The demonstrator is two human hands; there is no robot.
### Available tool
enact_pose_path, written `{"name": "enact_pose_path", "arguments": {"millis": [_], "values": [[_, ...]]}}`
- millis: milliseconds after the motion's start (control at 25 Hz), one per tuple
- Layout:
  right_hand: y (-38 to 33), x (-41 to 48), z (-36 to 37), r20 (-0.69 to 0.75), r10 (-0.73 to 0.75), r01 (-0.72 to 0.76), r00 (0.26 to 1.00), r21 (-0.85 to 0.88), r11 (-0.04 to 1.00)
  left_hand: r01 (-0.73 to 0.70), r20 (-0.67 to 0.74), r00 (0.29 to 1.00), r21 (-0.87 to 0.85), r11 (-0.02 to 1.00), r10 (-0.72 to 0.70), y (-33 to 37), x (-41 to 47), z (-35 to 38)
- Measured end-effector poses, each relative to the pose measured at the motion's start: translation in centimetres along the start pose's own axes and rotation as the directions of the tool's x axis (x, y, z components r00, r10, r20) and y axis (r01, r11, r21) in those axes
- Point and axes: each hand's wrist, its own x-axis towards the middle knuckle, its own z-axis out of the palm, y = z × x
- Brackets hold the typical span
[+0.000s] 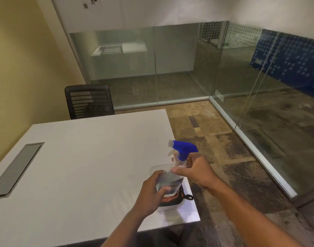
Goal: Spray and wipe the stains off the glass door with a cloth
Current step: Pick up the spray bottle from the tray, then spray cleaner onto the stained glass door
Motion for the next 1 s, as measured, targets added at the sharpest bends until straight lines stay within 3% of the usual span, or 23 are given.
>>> {"name": "enact_pose_path", "arguments": {"millis": [200,320,560,760,1000], "values": [[-1.1,-7.2,-3.0,0.114,-0.055,0.039,0.992,0.138,0.990,-0.059,0.200,0.978,-0.005,0.998,0.059,1.9,-4.1,2.8],[-0.8,-11.5,-5.0,0.079,-0.116,0.094,0.990,0.233,0.968,-0.087,0.326,0.939,-0.072,0.994,0.105,4.2,-5.5,5.1],[-0.5,-18.9,-11.1,-0.017,-0.116,0.115,0.993,0.346,0.931,-0.134,0.593,0.778,-0.170,0.976,0.210,10.2,-6.6,10.4],[0.3,-23.8,-17.0,-0.248,-0.120,0.222,0.961,0.440,0.870,-0.210,0.705,0.653,-0.182,0.961,0.276,16.5,-4.7,16.7],[2.8,-29.8,-29.3,-0.522,-0.088,0.303,0.849,0.343,0.889,-0.577,0.712,0.541,-0.071,0.813,0.447,27.1,-1.7,29.2]]}}
